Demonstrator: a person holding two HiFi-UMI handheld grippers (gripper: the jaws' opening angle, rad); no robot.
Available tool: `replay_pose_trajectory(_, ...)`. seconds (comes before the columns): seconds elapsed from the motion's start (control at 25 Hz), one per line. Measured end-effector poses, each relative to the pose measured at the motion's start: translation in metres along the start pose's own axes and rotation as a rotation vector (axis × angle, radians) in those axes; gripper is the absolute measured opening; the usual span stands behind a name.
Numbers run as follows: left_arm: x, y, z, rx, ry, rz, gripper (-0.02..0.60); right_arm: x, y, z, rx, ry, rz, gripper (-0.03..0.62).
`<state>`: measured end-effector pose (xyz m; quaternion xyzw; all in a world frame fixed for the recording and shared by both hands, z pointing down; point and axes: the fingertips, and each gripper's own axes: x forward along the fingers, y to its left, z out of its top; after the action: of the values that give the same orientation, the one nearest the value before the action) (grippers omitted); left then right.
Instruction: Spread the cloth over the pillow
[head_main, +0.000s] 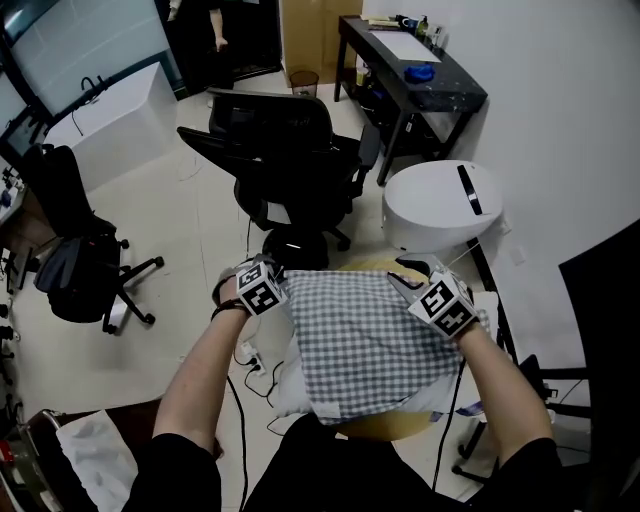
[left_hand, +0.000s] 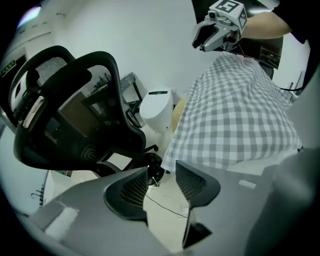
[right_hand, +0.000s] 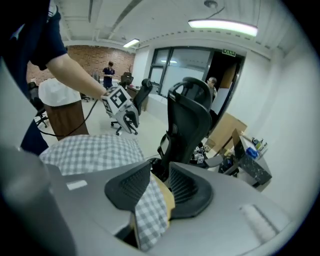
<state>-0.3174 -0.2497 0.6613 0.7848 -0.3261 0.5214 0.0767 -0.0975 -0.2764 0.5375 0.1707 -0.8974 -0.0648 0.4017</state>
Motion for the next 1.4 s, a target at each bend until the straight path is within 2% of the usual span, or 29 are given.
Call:
replay_pose_trajectory(0.16,-0.018,-0.012,-0.011,-0.012,-0.015,-0.014,0.181,-0.030,0.043,0.022,-0.061,-0.076,0.019,0.127)
replay_pose_trajectory(0.32,-0.044,-0.034,-0.003,-0.012,-0.083,0.005,0.181,-0.048,0.082,0.031,-0.111,-0.091,0.033,0.127)
replay_pose_trajectory(0.6,-0.098,-0.120,0.014,-0.001,-0.194,0.046,0.181,-0.074,0.160,0.032,-0.165,-0.135,0.122,0.128)
replay_pose_trajectory(0.8,-0.121,-0.189,0.009,-0.050,-0.224,0.054,0.181,-0.080,0.222,0.009,-0.259,-0.127,0.214,0.130)
replay_pose_trajectory(0.92,-0.126,-0.230,0.002,-0.060,-0.226,0.051,0.181,-0.081,0.257,-0.008,-0.280,-0.108,0.274,0.137)
replay_pose_trajectory(1.12,-0.131,-0.267,-0.017,-0.114,-0.245,0.083,0.181,-0.077,0.311,-0.031,-0.356,-0.090,0.362,0.157)
replay_pose_trajectory(1.24,-0.136,-0.280,-0.025,-0.117,-0.230,0.092,0.181,-0.070,0.328,-0.043,-0.445,-0.062,0.370,0.189)
replay_pose_trajectory(1.4,-0.145,-0.293,-0.028,-0.135,-0.222,0.100,0.181,-0.054,0.340,-0.056,-0.614,-0.024,0.305,0.243)
